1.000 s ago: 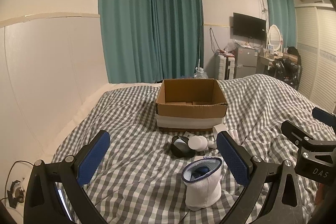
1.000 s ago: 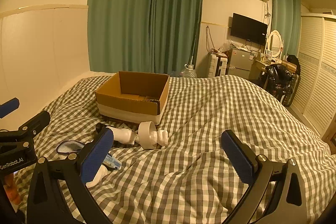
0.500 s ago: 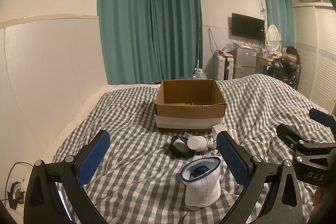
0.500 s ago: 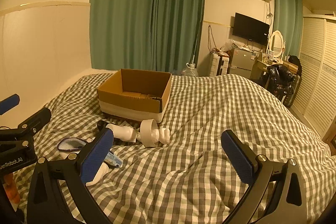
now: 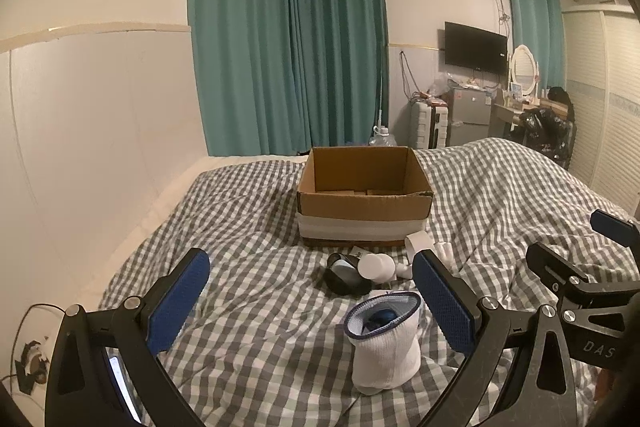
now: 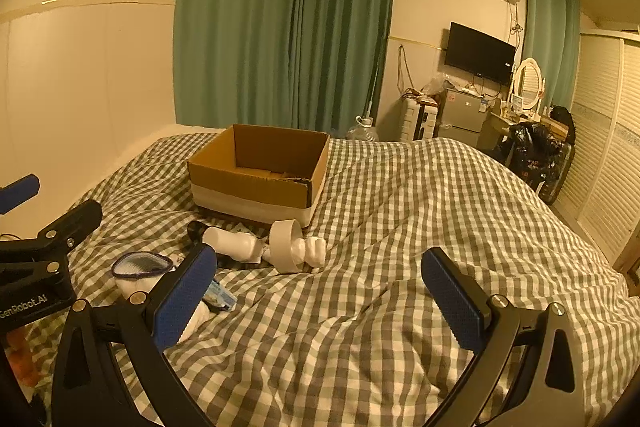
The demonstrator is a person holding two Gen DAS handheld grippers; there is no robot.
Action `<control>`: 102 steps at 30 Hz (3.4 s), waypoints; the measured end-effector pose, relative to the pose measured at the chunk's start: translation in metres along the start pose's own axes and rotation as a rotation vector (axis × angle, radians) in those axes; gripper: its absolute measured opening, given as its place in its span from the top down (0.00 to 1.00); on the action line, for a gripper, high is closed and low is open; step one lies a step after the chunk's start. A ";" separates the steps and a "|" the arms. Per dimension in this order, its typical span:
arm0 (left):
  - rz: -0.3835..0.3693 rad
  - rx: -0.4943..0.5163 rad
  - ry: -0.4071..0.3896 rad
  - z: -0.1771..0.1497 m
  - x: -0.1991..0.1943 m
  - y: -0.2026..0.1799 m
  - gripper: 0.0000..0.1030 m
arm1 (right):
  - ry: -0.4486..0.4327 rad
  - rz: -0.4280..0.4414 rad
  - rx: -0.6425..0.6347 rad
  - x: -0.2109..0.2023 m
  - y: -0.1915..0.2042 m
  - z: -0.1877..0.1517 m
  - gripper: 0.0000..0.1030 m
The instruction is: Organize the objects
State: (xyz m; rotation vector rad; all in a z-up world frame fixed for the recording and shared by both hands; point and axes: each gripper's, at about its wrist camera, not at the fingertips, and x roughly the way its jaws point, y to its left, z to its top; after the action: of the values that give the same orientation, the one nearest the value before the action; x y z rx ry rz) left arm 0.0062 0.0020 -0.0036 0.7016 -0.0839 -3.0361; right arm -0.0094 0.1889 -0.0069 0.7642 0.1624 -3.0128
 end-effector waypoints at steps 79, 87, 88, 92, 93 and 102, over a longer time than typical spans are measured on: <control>-0.005 0.025 0.261 0.025 0.150 0.014 0.62 | 0.398 0.190 -0.075 0.173 0.041 -0.011 0.01; -0.019 -0.010 0.324 -0.008 0.174 0.018 0.62 | 0.555 0.245 -0.092 0.224 0.060 -0.045 0.27; -0.020 -0.017 0.338 -0.011 0.177 0.018 0.62 | 0.546 0.241 -0.094 0.222 0.060 -0.045 0.28; -0.029 -0.019 0.339 -0.014 0.173 0.019 0.62 | 0.504 0.221 -0.095 0.206 0.057 -0.044 0.30; -0.031 -0.019 0.336 -0.014 0.171 0.019 0.62 | 0.496 0.218 -0.096 0.201 0.056 -0.043 0.30; -0.063 -0.044 0.321 -0.007 0.115 0.012 0.62 | 0.363 0.145 -0.101 0.143 0.045 -0.014 0.30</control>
State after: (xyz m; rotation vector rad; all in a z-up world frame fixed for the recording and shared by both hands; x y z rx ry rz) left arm -0.0940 -0.0146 -0.0598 1.1948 0.0113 -2.9261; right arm -0.1263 0.1456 -0.0913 1.2453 0.2520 -2.6823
